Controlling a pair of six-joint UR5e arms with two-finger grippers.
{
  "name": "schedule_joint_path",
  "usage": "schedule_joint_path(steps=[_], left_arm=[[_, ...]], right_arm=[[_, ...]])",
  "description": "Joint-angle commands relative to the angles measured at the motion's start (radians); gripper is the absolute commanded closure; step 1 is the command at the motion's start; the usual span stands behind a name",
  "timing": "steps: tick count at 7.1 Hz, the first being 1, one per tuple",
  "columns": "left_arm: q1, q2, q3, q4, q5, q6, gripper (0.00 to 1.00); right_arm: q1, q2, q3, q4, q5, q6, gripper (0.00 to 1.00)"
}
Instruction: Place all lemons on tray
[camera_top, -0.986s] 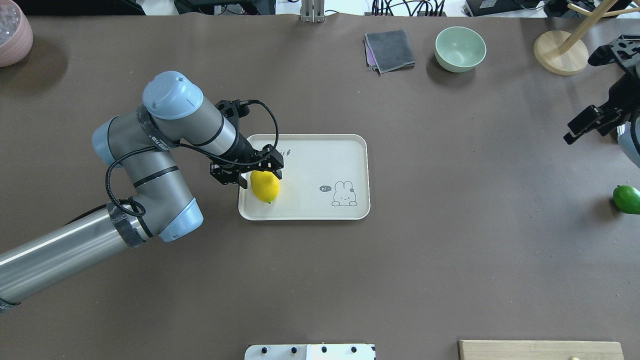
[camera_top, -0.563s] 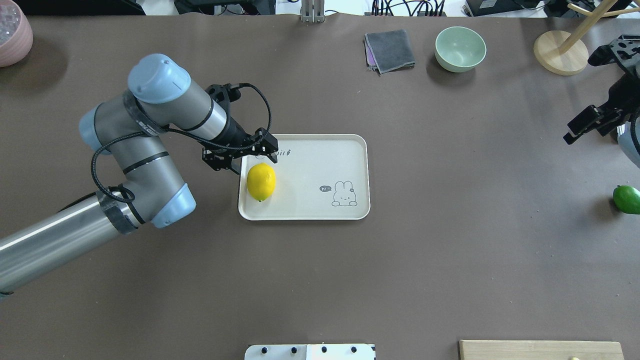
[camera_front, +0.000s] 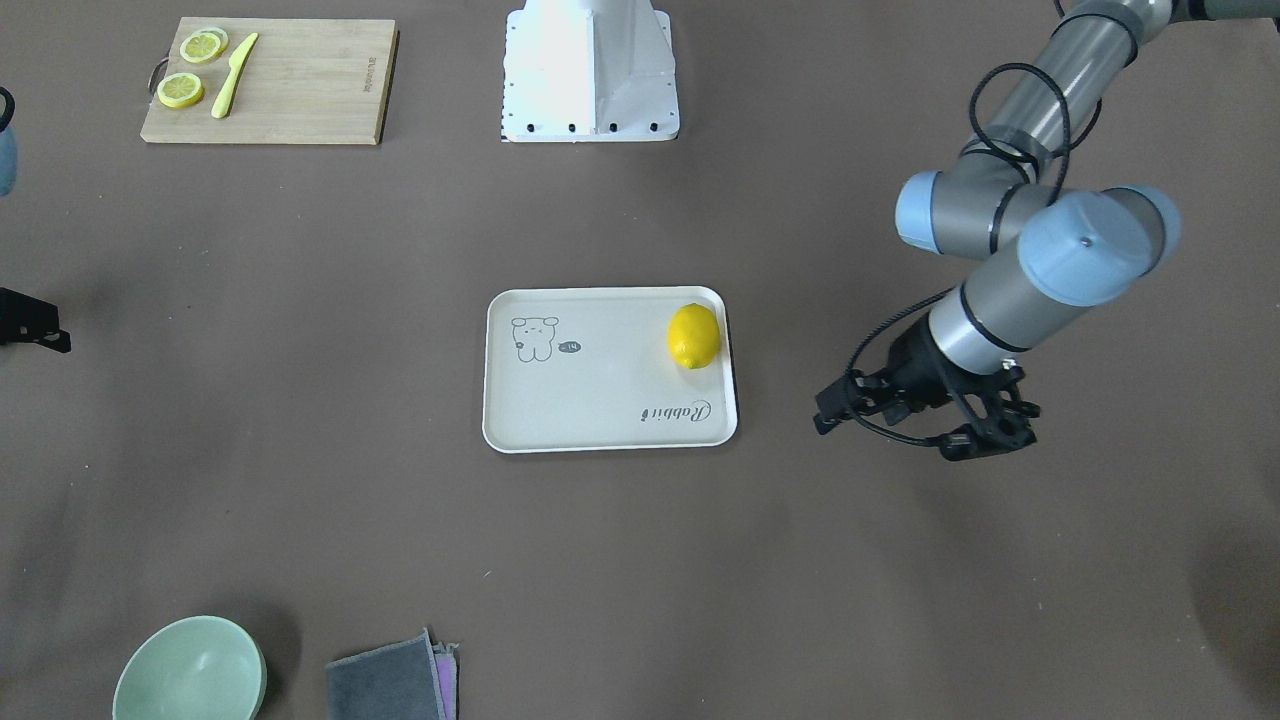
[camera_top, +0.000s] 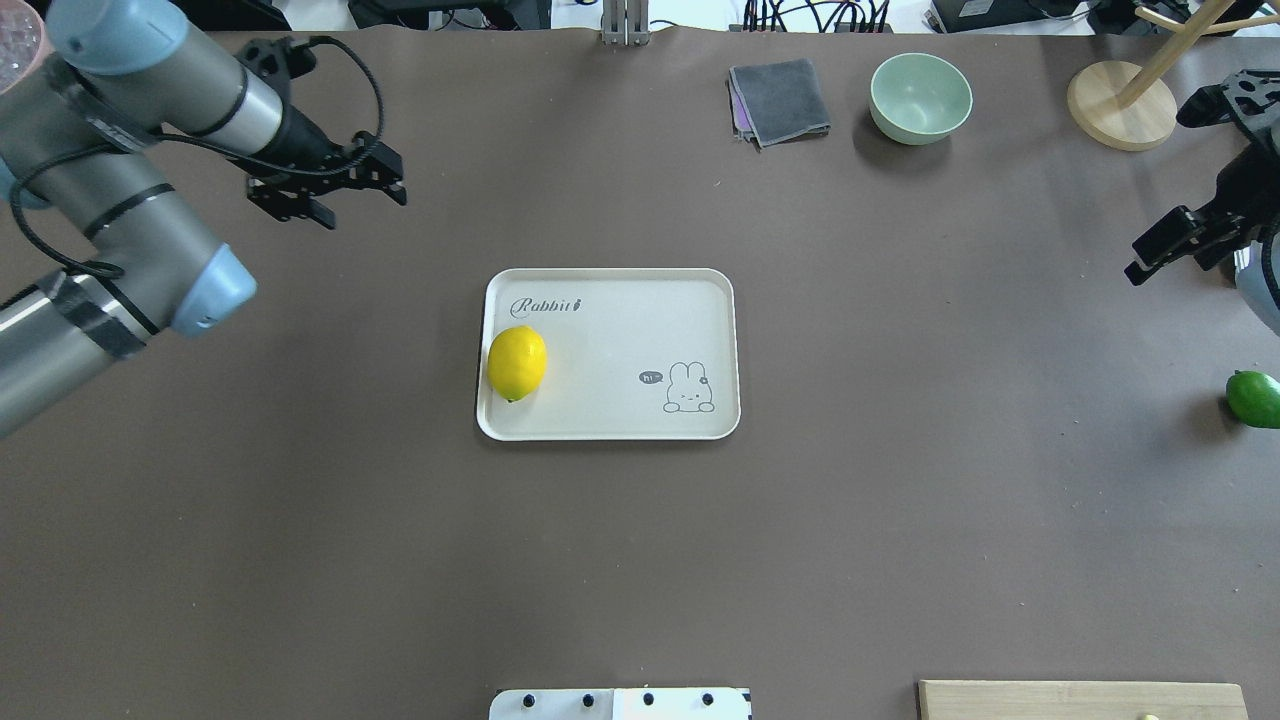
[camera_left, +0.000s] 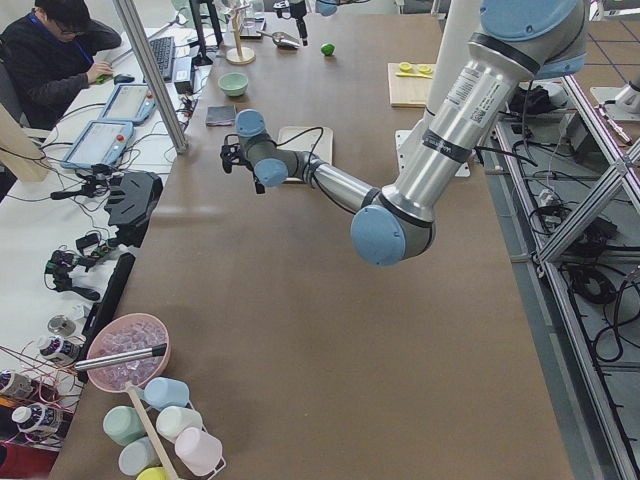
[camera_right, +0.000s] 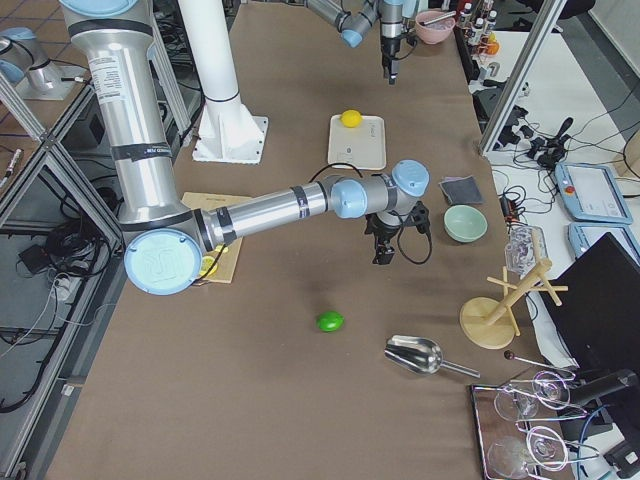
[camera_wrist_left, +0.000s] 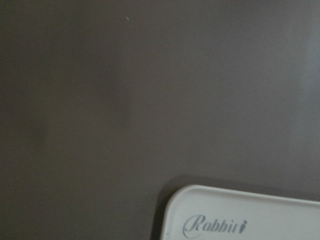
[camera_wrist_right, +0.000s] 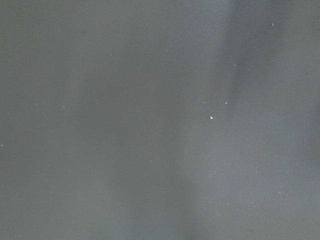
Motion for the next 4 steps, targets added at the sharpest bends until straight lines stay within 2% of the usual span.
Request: schedule_joint_path(steps=[1, 2, 4], left_arm=[[-0.150, 0.097, 0.088, 0.006, -0.047, 0.437, 0.02], [-0.152, 0.126, 0.113, 0.008, -0.039, 0.564, 0.02], [-0.152, 0.143, 0.124, 0.006, -0.039, 0.609, 0.02]], right_arm=[[-0.067, -0.012, 0.050, 0.001, -0.156, 0.003, 0.00], [-0.092, -0.027, 0.058, 0.001, -0.219, -0.050, 0.00], [-0.080, -0.096, 0.058, -0.001, -0.222, -0.282, 0.00]])
